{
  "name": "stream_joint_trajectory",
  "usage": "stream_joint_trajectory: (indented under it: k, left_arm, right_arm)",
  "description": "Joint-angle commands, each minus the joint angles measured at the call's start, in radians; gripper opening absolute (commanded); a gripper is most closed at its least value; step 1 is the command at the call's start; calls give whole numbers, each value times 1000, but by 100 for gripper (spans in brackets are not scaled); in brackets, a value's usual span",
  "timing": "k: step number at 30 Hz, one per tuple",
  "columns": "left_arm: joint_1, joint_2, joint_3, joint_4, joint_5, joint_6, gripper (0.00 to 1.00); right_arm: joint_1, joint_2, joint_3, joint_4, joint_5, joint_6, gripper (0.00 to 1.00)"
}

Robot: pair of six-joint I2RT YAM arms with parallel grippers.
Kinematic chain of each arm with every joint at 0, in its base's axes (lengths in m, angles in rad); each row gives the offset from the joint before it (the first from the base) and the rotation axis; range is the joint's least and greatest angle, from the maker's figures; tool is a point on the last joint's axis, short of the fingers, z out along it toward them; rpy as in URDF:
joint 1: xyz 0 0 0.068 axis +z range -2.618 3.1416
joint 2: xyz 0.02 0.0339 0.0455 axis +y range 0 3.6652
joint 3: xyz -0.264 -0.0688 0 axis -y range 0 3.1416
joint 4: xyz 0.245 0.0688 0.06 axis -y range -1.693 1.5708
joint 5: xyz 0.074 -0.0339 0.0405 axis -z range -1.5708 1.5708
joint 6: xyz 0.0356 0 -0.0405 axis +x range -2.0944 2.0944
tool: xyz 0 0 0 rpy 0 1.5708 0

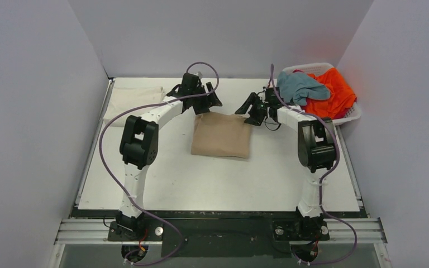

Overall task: Fold and stack the t-shirts
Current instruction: Fold the long partially folded tshirt into a neat square

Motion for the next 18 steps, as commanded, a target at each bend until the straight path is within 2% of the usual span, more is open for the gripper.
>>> stream_joint_trajectory:
  k: [1, 4, 7, 11, 13, 16, 18]
  left_arm:
    - [23, 153, 135, -63, -66, 37, 82]
    - [25, 237, 244, -172, -121, 59, 82]
    - [28, 290, 279, -227, -152, 69, 82]
    - [39, 276, 278, -251, -154, 64, 82]
    - [44, 247, 316, -268, -165, 75, 82]
    - [43, 186, 376, -329, -190, 109, 82]
    - [41, 112, 372, -340, -208, 130, 82]
  right_arm:
    - [-15, 120, 81, 7, 47, 43, 60]
    - [-18, 180, 103, -24, 51, 54, 59]
    - [-17, 207, 98, -26, 53, 62, 59]
    - [-19, 175, 138, -70, 63, 45, 59]
    - [-20, 140, 206, -147, 66, 2, 61]
    - [-20, 60, 299, -266, 105, -49, 69]
    - [-20, -28, 290, -289, 142, -77, 76]
